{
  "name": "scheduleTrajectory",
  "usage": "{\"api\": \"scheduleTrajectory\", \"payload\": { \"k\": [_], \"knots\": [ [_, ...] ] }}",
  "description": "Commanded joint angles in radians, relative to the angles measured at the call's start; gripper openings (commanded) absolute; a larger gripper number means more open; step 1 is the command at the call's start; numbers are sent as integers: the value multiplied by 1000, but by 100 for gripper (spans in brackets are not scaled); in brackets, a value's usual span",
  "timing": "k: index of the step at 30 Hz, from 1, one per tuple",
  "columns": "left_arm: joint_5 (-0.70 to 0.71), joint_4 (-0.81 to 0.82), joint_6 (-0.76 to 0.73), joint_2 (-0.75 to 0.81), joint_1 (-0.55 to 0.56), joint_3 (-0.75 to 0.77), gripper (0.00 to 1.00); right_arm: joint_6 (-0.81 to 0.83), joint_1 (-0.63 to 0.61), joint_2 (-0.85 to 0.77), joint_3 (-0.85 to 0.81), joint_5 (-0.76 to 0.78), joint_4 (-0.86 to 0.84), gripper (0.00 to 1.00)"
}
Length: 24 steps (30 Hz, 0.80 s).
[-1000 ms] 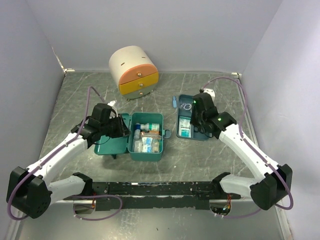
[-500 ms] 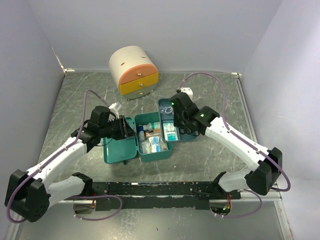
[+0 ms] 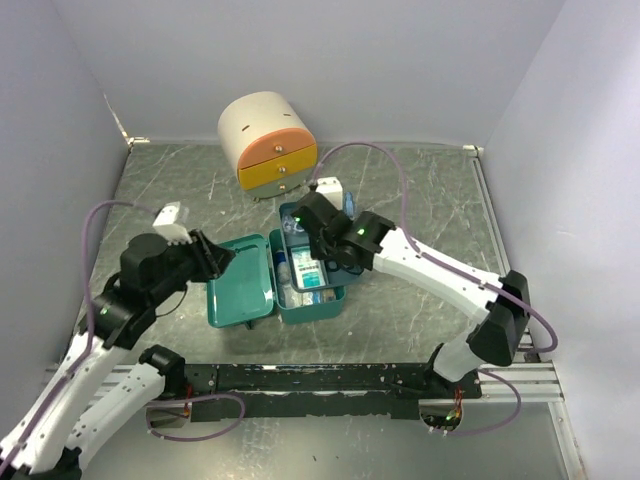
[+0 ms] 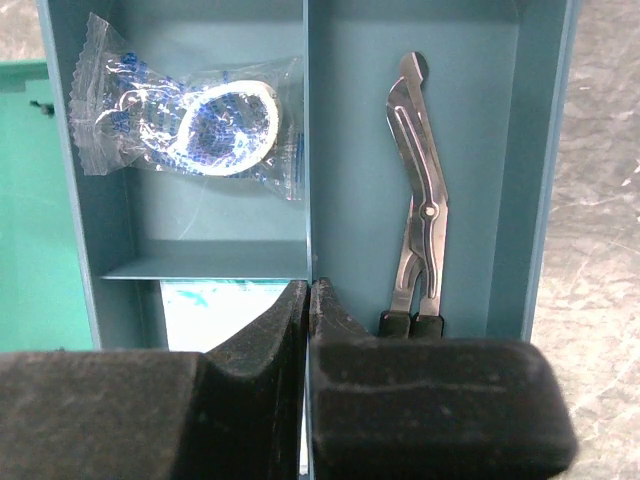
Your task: Organize the medicine kit
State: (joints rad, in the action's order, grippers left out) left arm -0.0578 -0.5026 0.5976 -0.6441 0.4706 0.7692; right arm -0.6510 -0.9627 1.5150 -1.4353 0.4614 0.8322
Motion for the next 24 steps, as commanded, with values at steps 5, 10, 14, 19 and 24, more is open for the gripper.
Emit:
{"api": "scheduleTrajectory", "payload": {
  "k": [5, 10, 14, 19, 24],
  "knots": [
    [249, -107, -71, 225, 6, -4, 50, -77, -75, 96, -57, 70, 16, 0],
    [239, -106, -70, 260, 7, -7, 52, -103, -98, 153, -99, 81, 52, 0],
    [246, -109, -67, 250, 6, -5, 52, -125, -100, 176, -107, 67, 65, 0],
    [245, -116, -65, 234, 6, -1, 52, -162, -100, 192, -118, 84, 116, 0],
    [243, -114, -65, 236, 6, -2, 52, -160, -99, 209, -123, 72, 122, 0]
  ]
}}
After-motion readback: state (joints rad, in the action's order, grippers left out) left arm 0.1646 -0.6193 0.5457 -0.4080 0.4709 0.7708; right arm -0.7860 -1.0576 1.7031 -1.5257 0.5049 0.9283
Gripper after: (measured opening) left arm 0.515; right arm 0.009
